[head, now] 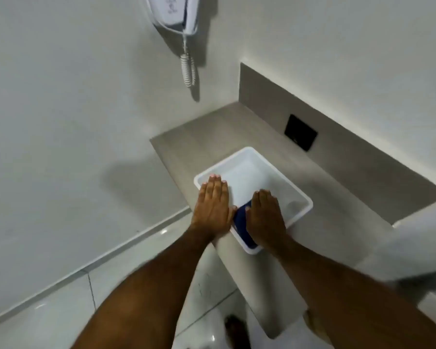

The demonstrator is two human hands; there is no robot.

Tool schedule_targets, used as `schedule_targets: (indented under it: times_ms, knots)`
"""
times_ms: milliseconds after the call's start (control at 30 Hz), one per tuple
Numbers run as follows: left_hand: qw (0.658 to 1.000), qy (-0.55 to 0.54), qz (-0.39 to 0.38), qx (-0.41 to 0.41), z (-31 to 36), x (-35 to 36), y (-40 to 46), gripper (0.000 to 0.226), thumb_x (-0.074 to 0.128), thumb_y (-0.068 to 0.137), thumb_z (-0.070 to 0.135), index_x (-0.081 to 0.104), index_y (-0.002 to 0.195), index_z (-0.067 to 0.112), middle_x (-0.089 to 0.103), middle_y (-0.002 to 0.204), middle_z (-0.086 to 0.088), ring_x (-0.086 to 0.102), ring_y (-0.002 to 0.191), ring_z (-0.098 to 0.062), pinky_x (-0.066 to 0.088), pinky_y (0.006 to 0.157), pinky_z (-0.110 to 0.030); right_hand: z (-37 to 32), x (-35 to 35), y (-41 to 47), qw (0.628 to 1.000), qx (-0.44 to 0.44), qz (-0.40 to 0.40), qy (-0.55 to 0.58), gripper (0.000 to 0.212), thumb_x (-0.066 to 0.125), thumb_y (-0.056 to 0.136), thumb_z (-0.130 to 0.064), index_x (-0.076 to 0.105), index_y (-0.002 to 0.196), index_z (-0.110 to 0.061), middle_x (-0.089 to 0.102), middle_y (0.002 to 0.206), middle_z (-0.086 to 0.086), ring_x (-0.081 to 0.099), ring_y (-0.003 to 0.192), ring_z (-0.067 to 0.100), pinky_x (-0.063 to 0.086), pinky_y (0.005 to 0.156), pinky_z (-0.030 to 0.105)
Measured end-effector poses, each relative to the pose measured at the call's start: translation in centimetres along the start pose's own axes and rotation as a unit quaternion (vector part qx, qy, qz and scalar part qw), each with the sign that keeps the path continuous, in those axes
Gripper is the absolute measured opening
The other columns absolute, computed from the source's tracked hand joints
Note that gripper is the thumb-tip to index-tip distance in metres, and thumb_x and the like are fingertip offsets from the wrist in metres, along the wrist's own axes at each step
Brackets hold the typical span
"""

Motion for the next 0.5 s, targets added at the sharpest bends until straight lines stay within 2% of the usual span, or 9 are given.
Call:
schedule_targets:
  times_ms: [100,167,233,367,433,500]
  knots:
    - [0.998,-0.019,-0.054,0.028,2.4,2.4,1.0,0.067,0.036,0.098,0.046,0.030,0.150,0.005,0.011,0.164,-0.021,0.003,0.153,-0.036,-0.014,0.115,-0.042,2.2,1.7,-0.4,0.997,0.038,-0.057,0.023,0.040,0.060,0.090,-0.025,0.053,0.124,-0.004,0.063,0.126,0.014,0.058,0.116,0.030,0.041,0.105,0.038]
    - [0.995,-0.015,-0.089,0.039,3.4,3.9,1.6,0.059,0.042,0.096,0.045,0.046,0.142,0.008,0.012,0.164,-0.021,0.002,0.153,-0.037,-0.013,0.116,-0.044,2.8,1.9,-0.2,0.993,0.067,-0.086,0.042,0.032,0.063,0.089,-0.025,0.055,0.116,-0.009,0.067,0.115,0.009,0.064,0.103,0.026,0.047,0.095,0.036]
    - [0.991,0.005,-0.130,0.035,3.6,4.9,2.0,0.054,0.045,0.094,0.045,0.056,0.134,0.009,0.013,0.163,-0.023,0.001,0.152,-0.039,-0.013,0.117,-0.048,2.7,1.8,0.3,0.988,0.106,-0.099,0.059,0.036,0.066,0.087,-0.027,0.054,0.116,-0.010,0.067,0.114,0.009,0.066,0.101,0.026,0.051,0.091,0.037]
    - [0.979,0.042,-0.197,-0.018,3.5,6.0,2.8,0.051,0.053,0.090,0.045,0.059,0.131,0.015,0.025,0.160,-0.023,0.001,0.151,-0.042,-0.013,0.117,-0.058,3.3,1.9,2.0,0.975,0.170,-0.117,0.083,0.047,0.074,0.082,-0.030,0.053,0.118,-0.008,0.067,0.115,0.011,0.066,0.103,0.029,0.052,0.090,0.041]
    - [0.979,0.032,-0.196,-0.038,3.7,5.7,3.1,0.049,0.059,0.089,0.038,0.059,0.131,0.014,0.036,0.154,-0.022,0.006,0.151,-0.043,-0.012,0.116,-0.061,3.9,1.9,2.6,0.962,0.198,-0.146,0.123,0.048,0.076,0.080,-0.027,0.056,0.119,-0.005,0.067,0.116,0.014,0.065,0.105,0.032,0.051,0.090,0.040]
    - [0.983,0.018,-0.177,-0.043,3.8,4.8,3.1,0.044,0.060,0.089,0.034,0.060,0.127,0.010,0.048,0.145,-0.022,0.015,0.149,-0.044,-0.011,0.117,-0.061,4.2,1.7,3.3,0.941,0.220,-0.170,0.192,0.040,0.072,0.082,-0.018,0.059,0.116,-0.001,0.068,0.114,0.018,0.065,0.104,0.034,0.050,0.084,0.036]
Point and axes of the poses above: each hand's wrist, its own y-axis towards the middle knuckle, its own x-axis out of the palm, z = x × y, the point moved 7 cm from there along y, towards the middle knuckle
